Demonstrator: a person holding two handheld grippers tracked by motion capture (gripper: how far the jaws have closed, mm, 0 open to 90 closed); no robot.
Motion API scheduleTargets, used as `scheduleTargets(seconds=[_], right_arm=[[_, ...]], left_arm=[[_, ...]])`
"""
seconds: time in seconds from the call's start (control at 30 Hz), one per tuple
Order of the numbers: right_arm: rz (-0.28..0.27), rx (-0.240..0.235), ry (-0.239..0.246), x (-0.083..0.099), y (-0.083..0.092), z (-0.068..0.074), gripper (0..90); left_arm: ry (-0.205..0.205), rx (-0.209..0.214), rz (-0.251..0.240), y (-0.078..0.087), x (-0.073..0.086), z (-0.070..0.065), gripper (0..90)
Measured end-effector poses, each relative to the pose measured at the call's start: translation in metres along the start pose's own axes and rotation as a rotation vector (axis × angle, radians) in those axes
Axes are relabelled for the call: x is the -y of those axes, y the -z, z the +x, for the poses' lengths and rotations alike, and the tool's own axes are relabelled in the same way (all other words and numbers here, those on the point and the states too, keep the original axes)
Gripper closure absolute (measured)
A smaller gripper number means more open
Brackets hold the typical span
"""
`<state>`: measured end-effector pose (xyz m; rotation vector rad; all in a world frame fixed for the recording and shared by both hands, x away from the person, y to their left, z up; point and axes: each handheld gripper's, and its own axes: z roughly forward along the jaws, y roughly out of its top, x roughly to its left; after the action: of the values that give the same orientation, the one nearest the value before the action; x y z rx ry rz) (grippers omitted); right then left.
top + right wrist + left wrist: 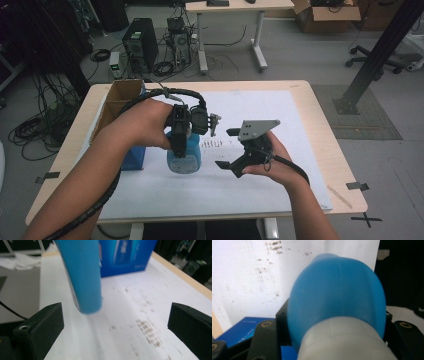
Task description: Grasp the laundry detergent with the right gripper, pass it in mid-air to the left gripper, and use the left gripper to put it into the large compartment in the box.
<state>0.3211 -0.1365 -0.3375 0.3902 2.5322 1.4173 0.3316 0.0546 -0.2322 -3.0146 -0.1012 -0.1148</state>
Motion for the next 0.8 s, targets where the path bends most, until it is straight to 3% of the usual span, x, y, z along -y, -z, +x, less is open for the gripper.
scheduleTargets(seconds=[0.03, 0.07, 0.1, 0.13, 0.17, 0.27, 0.4, 0.47, 0.5, 0.53, 0.63, 0.67, 0.7, 0.73, 0.8], right_arm=[[0.04, 0.015, 0.0, 0.0, 0.006, -0.006, 0.7], [0.04, 0.015, 0.0, 0.0, 0.006, -0.006, 0.7], [0.073, 0.028, -0.002, -0.001, 0.011, -0.011, 1.2], [0.073, 0.028, -0.002, -0.001, 0.011, -0.011, 1.2], [0.096, 0.04, 0.0, -0.001, 0.018, -0.017, 1.1], [0.132, 0.056, 0.003, -0.001, 0.027, -0.024, 1.2], [0.19, 0.075, -0.031, 0.001, 0.036, -0.032, 1.2], [0.21, 0.076, -0.041, 0.002, 0.037, -0.034, 1.3], [0.241, 0.089, -0.052, 0.005, 0.04, -0.038, 1.7], [0.257, 0.09, -0.063, 0.006, 0.041, -0.04, 1.8], [0.294, 0.105, -0.08, 0.009, 0.045, -0.046, 1.8], [0.294, 0.105, -0.08, 0.009, 0.045, -0.046, 1.8], [0.302, 0.106, -0.09, 0.01, 0.046, -0.048, 1.8], [0.327, 0.12, -0.112, 0.011, 0.047, -0.051, 2.1], [0.347, 0.125, -0.117, 0.011, 0.049, -0.054, 2.3]], left_arm=[[0.049, 0.003, -0.009, 0.002, 0.001, 0.003, 38.5], [0.049, 0.003, -0.009, 0.002, 0.001, 0.003, 38.5], [0.102, 0.012, -0.005, 0.004, 0.002, 0.006, 38.5], [0.102, 0.012, -0.005, 0.004, 0.002, 0.006, 38.5], [0.158, 0.019, -0.002, 0.008, 0.003, 0.009, 38.5], [0.185, 0.017, -0.004, 0.009, 0.003, 0.011, 38.5], [0.278, 0.009, 0.005, 0.016, 0.004, 0.017, 38.5], [0.3, 0.011, 0.002, 0.018, 0.005, 0.019, 38.5], [0.343, 0.016, -0.003, 0.02, 0.007, 0.022, 38.5], [0.343, 0.016, -0.003, 0.02, 0.007, 0.022, 38.5], [0.445, 0.052, -0.023, 0.028, 0.016, 0.029, 38.5], [0.445, 0.052, -0.023, 0.028, 0.016, 0.029, 38.4], [0.473, 0.067, -0.031, 0.029, 0.019, 0.031, 38.4], [0.524, 0.096, -0.048, 0.033, 0.027, 0.036, 38.5], [0.585, 0.121, -0.062, 0.037, 0.035, 0.041, 38.4]])
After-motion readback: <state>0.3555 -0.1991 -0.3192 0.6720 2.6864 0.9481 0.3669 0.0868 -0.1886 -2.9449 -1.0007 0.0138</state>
